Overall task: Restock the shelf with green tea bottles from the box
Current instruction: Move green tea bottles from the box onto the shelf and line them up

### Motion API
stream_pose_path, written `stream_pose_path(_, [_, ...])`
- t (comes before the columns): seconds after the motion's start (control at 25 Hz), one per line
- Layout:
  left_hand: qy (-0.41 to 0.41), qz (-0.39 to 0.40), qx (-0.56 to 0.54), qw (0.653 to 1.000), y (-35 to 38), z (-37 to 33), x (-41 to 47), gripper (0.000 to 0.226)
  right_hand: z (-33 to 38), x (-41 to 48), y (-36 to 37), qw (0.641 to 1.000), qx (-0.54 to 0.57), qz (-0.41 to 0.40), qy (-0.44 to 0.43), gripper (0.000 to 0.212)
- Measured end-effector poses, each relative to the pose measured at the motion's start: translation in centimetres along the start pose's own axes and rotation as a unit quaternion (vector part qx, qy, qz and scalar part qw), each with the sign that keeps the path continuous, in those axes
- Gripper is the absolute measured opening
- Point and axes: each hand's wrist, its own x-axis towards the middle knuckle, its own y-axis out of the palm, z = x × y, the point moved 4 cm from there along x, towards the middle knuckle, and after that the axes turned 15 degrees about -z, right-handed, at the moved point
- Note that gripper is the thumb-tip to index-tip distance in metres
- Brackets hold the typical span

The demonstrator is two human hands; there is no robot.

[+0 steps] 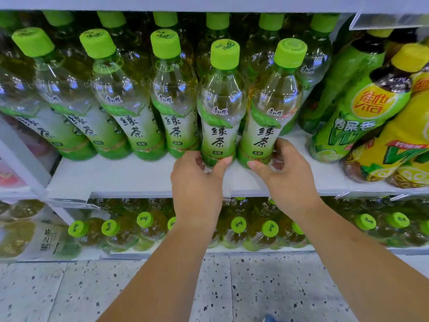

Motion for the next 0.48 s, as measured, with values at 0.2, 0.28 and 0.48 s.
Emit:
stream_pose_path(0.2, [-0.026, -0.026, 0.042, 0.998, 0.23, -0.07, 0.87, 0.052, -0.05, 0.12, 1.01, 0.999, -0.024, -0.034, -0.002, 0.047])
stream_pose_path(0.28, [-0.033, -0.022, 0.047, 0.998, 0.30, -0.04, 0.99, 0.051, -0.28, 0.05, 1.21, 0.998, -0.052, -0.031, -0.001, 0.058])
stream_pose_path(0.48, [-0.046, -0.021, 0.045, 0.998, 0.11, -0.02, 0.95, 0.052, -0.50, 0.23, 1.02, 0.997, -0.079, -0.018, -0.006, 0.063])
